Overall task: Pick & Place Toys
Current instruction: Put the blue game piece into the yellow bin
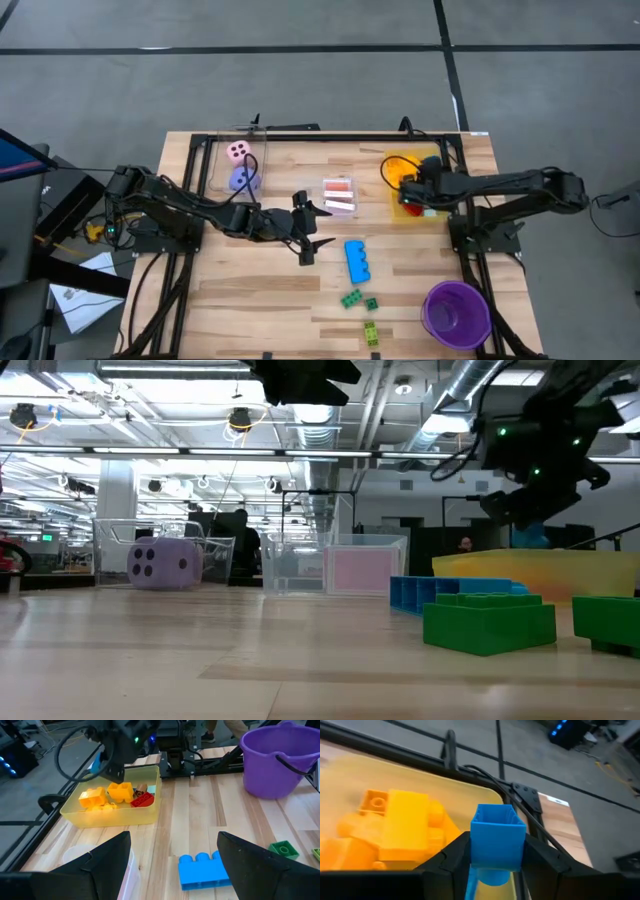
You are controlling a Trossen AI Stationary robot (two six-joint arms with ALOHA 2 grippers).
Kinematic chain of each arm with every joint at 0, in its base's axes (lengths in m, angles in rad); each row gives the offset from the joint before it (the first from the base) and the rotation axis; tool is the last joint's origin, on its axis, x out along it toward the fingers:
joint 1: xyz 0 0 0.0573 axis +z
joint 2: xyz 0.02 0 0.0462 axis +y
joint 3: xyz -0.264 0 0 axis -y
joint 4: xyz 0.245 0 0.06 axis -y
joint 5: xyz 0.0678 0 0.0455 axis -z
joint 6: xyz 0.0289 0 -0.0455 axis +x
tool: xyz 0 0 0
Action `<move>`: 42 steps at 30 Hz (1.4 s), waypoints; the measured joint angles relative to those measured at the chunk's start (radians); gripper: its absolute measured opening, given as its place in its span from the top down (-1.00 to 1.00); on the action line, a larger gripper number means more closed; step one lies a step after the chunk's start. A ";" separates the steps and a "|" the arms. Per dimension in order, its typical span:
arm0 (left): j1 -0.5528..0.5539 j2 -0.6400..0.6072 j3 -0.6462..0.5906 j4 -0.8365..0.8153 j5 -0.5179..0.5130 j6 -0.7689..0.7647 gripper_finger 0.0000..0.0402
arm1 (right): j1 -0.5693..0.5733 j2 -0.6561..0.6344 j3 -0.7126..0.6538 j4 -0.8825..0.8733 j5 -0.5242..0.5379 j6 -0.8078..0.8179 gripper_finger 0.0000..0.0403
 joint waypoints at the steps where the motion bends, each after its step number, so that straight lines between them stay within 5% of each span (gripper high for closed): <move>1: 0.000 0.000 0.000 0.000 0.001 0.000 -0.46 | -0.012 0.012 0.000 -0.002 -0.001 0.000 0.29; 27: 0.000 0.000 0.000 -0.001 -0.003 0.000 -0.46 | -0.022 0.104 -0.001 0.002 0.007 -0.027 0.03; 37: 0.000 0.000 0.000 -0.001 -0.002 0.000 -0.46 | 0.121 -0.008 0.006 0.008 0.058 -0.072 -0.01; 42: 0.000 0.000 0.000 -0.001 -0.002 0.000 -0.46 | 0.274 -0.142 0.019 0.118 0.056 -0.233 0.01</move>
